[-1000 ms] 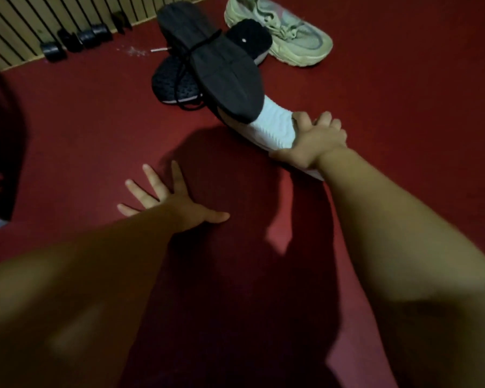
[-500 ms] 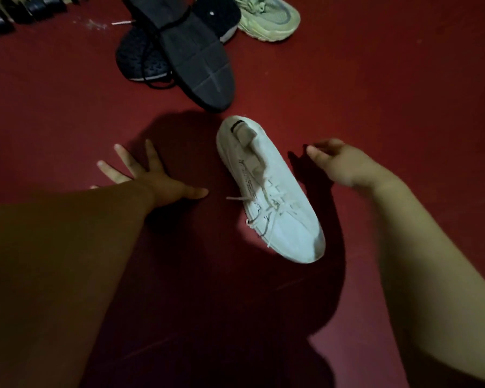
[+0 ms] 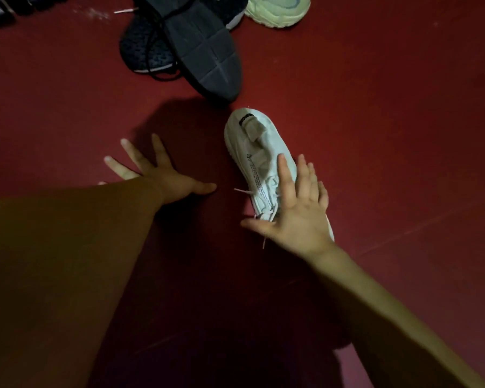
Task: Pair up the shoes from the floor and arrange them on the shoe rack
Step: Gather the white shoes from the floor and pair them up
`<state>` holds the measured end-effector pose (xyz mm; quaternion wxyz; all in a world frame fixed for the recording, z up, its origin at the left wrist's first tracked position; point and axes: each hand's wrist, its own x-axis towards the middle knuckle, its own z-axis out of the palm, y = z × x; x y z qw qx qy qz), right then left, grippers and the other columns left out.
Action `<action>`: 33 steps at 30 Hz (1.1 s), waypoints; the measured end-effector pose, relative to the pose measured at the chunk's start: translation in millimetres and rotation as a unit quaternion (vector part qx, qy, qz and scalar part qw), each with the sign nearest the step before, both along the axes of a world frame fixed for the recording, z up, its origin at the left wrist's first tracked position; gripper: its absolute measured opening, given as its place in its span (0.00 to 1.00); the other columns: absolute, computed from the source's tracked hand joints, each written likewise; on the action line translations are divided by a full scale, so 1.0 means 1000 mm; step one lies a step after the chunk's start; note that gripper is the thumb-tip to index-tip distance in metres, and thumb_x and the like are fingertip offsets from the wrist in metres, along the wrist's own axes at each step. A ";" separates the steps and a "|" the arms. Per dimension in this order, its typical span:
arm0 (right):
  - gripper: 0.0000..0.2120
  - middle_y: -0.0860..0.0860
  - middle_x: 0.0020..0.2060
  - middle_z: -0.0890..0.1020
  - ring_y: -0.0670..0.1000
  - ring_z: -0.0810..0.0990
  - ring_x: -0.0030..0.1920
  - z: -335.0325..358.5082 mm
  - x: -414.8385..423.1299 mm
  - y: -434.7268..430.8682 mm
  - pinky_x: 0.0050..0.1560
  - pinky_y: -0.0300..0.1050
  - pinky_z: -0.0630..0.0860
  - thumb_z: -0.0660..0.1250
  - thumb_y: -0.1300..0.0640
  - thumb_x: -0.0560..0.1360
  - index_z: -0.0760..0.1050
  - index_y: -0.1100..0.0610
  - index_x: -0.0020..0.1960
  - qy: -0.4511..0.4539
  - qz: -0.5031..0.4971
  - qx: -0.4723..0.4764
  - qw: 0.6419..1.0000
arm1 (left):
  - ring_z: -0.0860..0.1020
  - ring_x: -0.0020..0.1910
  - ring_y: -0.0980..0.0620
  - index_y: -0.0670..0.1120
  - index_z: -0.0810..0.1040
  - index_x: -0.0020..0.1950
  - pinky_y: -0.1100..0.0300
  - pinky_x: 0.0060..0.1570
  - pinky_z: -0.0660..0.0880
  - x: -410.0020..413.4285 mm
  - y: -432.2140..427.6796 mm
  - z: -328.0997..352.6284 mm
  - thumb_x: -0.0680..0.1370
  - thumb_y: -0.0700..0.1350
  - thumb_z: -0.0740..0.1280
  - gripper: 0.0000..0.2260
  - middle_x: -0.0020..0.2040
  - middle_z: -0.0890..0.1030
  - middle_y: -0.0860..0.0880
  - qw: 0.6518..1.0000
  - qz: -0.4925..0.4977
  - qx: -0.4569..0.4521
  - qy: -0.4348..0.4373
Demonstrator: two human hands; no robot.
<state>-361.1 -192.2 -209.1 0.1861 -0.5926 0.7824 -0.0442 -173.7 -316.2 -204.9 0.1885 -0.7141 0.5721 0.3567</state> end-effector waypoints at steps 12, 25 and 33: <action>0.45 0.54 0.77 0.43 0.53 0.40 0.76 -0.003 0.003 0.013 0.73 0.54 0.39 0.52 0.27 0.67 0.39 0.45 0.76 -0.024 -0.021 -0.051 0.998 | 0.27 0.70 0.35 0.60 0.26 0.71 0.30 0.66 0.37 -0.001 0.003 0.003 0.56 0.74 0.70 0.62 0.70 0.21 0.48 1.000 -0.002 0.003 -0.009; 0.49 0.57 0.75 0.49 0.62 0.54 0.73 0.036 0.063 -0.239 0.69 0.54 0.56 0.69 0.37 0.69 0.39 0.46 0.76 -0.016 0.027 0.010 0.999 | 0.25 0.69 0.35 0.58 0.21 0.68 0.29 0.64 0.37 0.001 -0.003 0.004 0.57 0.74 0.69 0.63 0.68 0.19 0.46 0.999 -0.015 0.035 0.001; 0.39 0.60 0.68 0.62 0.62 0.65 0.66 0.039 0.030 -0.246 0.62 0.52 0.66 0.68 0.46 0.73 0.49 0.48 0.76 -0.006 0.049 0.005 0.999 | 0.25 0.68 0.34 0.58 0.21 0.68 0.29 0.64 0.36 0.001 -0.005 0.006 0.58 0.74 0.69 0.63 0.66 0.17 0.45 0.999 -0.009 0.046 0.008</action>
